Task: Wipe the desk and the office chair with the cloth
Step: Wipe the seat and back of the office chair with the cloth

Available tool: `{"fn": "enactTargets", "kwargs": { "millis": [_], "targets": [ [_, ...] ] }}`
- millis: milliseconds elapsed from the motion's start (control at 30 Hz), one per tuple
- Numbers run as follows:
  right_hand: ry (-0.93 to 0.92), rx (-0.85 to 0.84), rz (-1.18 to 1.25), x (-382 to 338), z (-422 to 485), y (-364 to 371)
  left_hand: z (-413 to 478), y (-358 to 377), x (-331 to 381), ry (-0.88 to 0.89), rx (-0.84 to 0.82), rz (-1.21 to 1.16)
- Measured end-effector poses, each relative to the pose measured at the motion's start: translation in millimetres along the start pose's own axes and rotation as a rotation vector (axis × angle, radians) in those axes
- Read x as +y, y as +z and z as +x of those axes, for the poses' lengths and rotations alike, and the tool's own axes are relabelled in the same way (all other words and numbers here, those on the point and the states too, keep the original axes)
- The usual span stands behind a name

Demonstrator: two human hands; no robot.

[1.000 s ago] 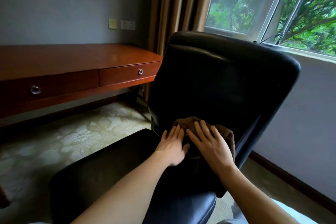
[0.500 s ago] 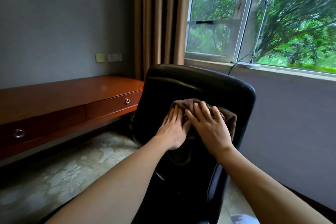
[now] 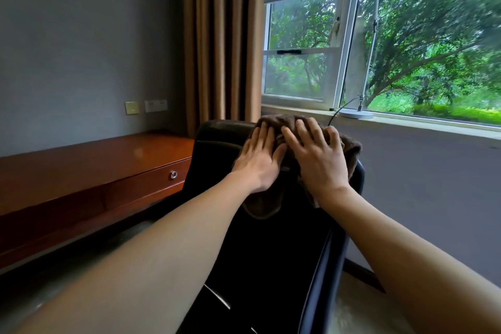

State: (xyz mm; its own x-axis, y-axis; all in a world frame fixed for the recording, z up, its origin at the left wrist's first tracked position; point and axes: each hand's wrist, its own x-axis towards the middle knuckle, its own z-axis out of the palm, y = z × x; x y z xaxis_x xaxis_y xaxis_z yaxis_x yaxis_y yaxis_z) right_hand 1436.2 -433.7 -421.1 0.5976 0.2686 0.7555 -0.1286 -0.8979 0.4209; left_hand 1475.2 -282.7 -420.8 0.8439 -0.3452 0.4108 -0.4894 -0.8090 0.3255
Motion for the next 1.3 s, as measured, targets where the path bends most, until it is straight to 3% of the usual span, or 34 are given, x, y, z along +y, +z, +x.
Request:
{"fn": "enactTargets", "kwargs": {
  "millis": [100,267,767,1300],
  "targets": [
    [0.105,-0.12,0.111,-0.2,11.4,1.2,18.1,1.1,4.6,0.008,-0.006,-0.01],
    [0.074,-0.208,0.137,2.3,25.4,8.0,27.6,10.9,-6.7,-0.019,-0.03,-0.059],
    [0.036,-0.191,0.167,-41.7,81.9,39.1,70.9,16.1,-76.3,-0.02,0.001,-0.044],
    [-0.028,-0.145,0.213,-121.3,151.3,82.1,97.6,3.2,-167.8,-0.062,0.011,0.253]
  ]
}}
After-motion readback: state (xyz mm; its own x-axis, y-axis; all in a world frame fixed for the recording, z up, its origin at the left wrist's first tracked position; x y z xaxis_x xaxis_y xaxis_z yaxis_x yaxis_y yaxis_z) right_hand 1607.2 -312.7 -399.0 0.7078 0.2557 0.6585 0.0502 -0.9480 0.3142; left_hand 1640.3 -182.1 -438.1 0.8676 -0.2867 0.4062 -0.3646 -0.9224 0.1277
